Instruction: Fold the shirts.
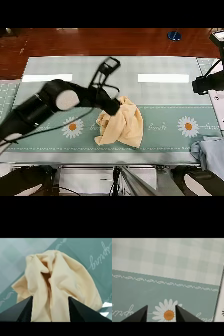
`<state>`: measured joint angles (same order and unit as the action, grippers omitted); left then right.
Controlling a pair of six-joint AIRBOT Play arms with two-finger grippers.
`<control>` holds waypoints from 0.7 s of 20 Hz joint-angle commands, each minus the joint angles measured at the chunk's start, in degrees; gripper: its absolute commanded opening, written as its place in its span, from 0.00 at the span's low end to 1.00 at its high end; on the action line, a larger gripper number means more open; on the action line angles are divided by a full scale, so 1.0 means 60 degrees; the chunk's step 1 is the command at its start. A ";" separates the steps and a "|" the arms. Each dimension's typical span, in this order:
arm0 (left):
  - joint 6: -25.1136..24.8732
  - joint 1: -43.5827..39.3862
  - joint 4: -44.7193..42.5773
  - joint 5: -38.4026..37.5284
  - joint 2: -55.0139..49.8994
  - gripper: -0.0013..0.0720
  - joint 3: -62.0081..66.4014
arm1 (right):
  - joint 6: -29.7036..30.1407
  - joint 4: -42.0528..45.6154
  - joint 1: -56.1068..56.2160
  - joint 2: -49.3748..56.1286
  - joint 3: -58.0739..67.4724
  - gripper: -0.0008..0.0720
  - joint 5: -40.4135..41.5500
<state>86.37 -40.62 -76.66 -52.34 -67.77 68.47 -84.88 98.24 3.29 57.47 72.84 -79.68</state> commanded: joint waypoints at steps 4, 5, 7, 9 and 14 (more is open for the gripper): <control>-0.1140 0.4342 0.0313 -0.2976 0.1606 0.73 0.0095 | 0.0004 -0.0073 -0.0004 -0.0029 -0.0004 0.60 -0.0040; -0.1654 0.5122 0.1158 -0.3253 0.1920 0.70 -0.0809 | 0.0004 -0.0080 -0.0004 -0.0022 -0.0033 0.61 -0.0015; -0.2579 0.6492 0.3475 -0.3388 0.2204 0.69 -0.2889 | 0.0044 -0.0193 -0.0004 -0.0022 -0.0295 0.61 0.0168; -0.3228 0.7311 0.5668 -0.3330 0.1963 0.72 -0.4583 | 0.0514 -0.0739 -0.0004 -0.0022 -0.0794 0.73 0.0208; -0.4040 0.6838 0.6903 -0.3093 0.0361 0.95 -0.5676 | 0.0761 -0.2004 -0.0004 -0.0022 -0.2135 0.83 -0.0149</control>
<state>65.71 0.45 -42.19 -70.78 -61.30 38.63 -81.34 90.59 3.29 57.32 63.88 -79.46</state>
